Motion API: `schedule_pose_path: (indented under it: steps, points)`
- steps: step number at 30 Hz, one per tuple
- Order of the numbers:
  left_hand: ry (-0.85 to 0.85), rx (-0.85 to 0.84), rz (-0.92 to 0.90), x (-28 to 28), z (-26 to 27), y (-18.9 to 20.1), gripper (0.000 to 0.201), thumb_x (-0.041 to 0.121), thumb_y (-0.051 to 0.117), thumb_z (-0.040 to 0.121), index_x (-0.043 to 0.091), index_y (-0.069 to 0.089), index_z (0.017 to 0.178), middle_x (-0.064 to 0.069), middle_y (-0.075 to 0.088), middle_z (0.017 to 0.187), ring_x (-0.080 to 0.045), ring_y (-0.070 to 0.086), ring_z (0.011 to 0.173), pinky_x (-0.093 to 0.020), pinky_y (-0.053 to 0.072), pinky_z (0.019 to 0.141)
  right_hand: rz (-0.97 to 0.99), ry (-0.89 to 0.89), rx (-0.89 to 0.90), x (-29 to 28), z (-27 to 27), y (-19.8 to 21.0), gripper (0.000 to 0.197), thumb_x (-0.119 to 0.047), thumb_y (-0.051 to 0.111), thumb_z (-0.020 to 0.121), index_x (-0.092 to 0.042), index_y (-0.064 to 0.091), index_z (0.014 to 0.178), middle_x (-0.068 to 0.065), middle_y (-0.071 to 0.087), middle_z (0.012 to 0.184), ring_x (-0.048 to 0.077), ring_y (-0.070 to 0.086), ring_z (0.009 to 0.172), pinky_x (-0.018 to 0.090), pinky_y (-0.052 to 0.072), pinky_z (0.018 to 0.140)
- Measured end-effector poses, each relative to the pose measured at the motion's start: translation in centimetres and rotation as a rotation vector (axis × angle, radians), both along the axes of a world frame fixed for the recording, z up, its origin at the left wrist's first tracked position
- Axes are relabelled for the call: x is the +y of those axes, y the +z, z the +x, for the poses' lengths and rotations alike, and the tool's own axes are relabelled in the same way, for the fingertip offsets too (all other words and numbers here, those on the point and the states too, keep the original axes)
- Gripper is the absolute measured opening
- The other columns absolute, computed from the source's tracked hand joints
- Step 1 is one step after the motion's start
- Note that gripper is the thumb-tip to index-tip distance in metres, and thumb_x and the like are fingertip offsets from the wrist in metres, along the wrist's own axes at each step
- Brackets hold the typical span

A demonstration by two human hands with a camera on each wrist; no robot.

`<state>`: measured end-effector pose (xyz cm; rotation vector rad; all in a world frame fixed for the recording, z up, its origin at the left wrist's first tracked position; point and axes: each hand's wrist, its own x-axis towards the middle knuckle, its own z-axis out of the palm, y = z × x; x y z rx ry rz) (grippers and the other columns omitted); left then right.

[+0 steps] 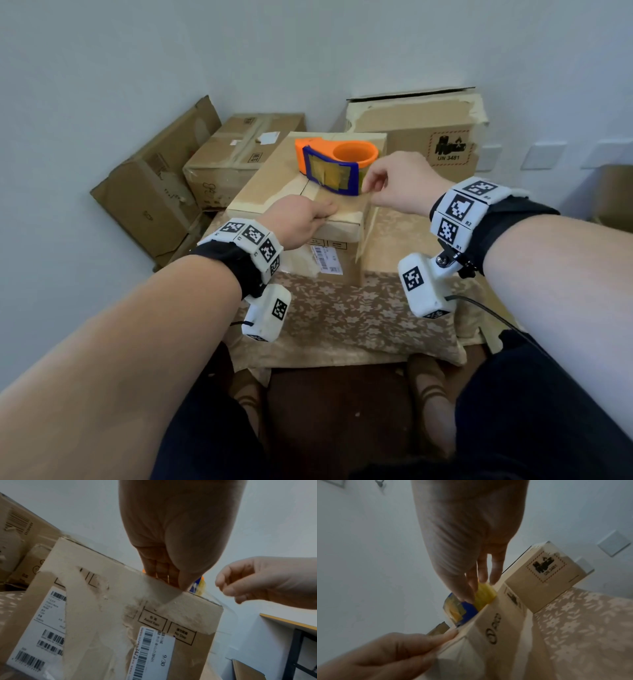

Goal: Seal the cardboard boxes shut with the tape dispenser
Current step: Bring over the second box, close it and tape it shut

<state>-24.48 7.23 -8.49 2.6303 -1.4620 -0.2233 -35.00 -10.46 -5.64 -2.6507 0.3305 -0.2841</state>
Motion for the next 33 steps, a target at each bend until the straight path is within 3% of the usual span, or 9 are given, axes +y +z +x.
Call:
schedule_pose_path:
  steps: [4,7,9,12,19,23,28,33]
  points:
    - [0.007,-0.017,0.018,-0.8,-0.9,0.3,0.042,0.021,0.039,0.102,0.022,0.041,0.144,0.006,0.035,0.151,-0.017,0.037,0.137,-0.023,0.026,0.11,-0.039,0.048,0.157,-0.5,-1.6,-0.4,0.034,-0.006,0.069,0.079,-0.023,0.07,0.109,-0.006,0.064,0.103,0.008,0.053,0.087,0.022,0.041,0.076]
    - [-0.011,-0.055,0.031,-1.5,-1.6,0.2,0.042,0.021,0.038,0.102,0.02,0.042,0.144,0.004,0.037,0.15,-0.019,0.039,0.135,-0.026,0.029,0.11,-0.126,0.069,0.256,-0.6,-2.0,-0.9,0.059,-0.009,0.073,0.076,-0.029,0.058,0.13,-0.003,0.059,0.127,0.015,0.054,0.106,0.028,0.045,0.084]
    - [-0.005,-0.062,0.039,-1.6,-1.7,0.2,0.042,0.022,0.037,0.102,0.021,0.041,0.144,0.004,0.037,0.15,-0.019,0.038,0.136,-0.026,0.028,0.11,-0.207,0.07,0.307,-0.8,-1.9,-1.5,0.073,-0.012,0.075,0.075,-0.035,0.047,0.139,-0.001,0.053,0.133,0.019,0.051,0.117,0.033,0.047,0.09]
    - [0.002,-0.064,0.036,-1.5,-1.7,0.1,0.044,0.023,0.038,0.101,0.024,0.039,0.145,0.004,0.039,0.149,-0.018,0.039,0.135,-0.025,0.029,0.11,-0.314,0.07,0.347,-0.7,-1.6,-2.2,0.087,-0.023,0.079,0.074,-0.041,0.034,0.145,0.002,0.047,0.129,0.023,0.046,0.119,0.039,0.047,0.092]
    - [-0.017,-0.113,0.071,-1.2,-1.8,0.1,0.063,0.022,0.057,0.088,0.031,0.035,0.146,0.001,0.057,0.135,-0.02,0.054,0.117,-0.032,0.043,0.097,-0.407,0.115,0.33,0.2,-0.8,-3.9,0.107,-0.03,0.084,0.07,-0.035,0.016,0.152,0.004,0.045,0.141,0.026,0.047,0.125,0.041,0.048,0.094]
    - [-0.033,-0.136,0.067,-1.1,-1.7,0.0,0.068,0.021,0.061,0.084,0.032,0.034,0.146,0.001,0.06,0.131,-0.02,0.057,0.111,-0.033,0.046,0.092,-0.433,0.082,0.291,0.6,-0.5,-4.8,0.105,-0.033,0.083,0.07,-0.035,0.016,0.151,0.007,0.052,0.13,0.03,0.053,0.116,0.043,0.051,0.085]
    - [-0.044,-0.154,0.067,-1.0,-1.5,-0.2,0.071,0.02,0.06,0.083,0.036,0.031,0.147,0.002,0.06,0.13,-0.02,0.057,0.109,-0.035,0.047,0.091,-0.429,0.04,0.244,1.0,-0.5,-6.0,0.106,-0.036,0.085,0.068,-0.032,0.015,0.148,0.01,0.061,0.117,0.03,0.059,0.101,0.035,0.043,0.064]
    - [-0.05,-0.194,0.033,-1.0,-1.5,-0.3,0.068,0.019,0.059,0.084,0.036,0.034,0.145,-0.001,0.065,0.118,-0.023,0.058,0.105,-0.033,0.047,0.086,-0.431,0.042,0.231,1.0,-0.5,-6.1,0.107,-0.044,0.084,0.065,-0.031,0.017,0.147,0.007,0.064,0.114,0.029,0.061,0.098,0.032,0.041,0.06]
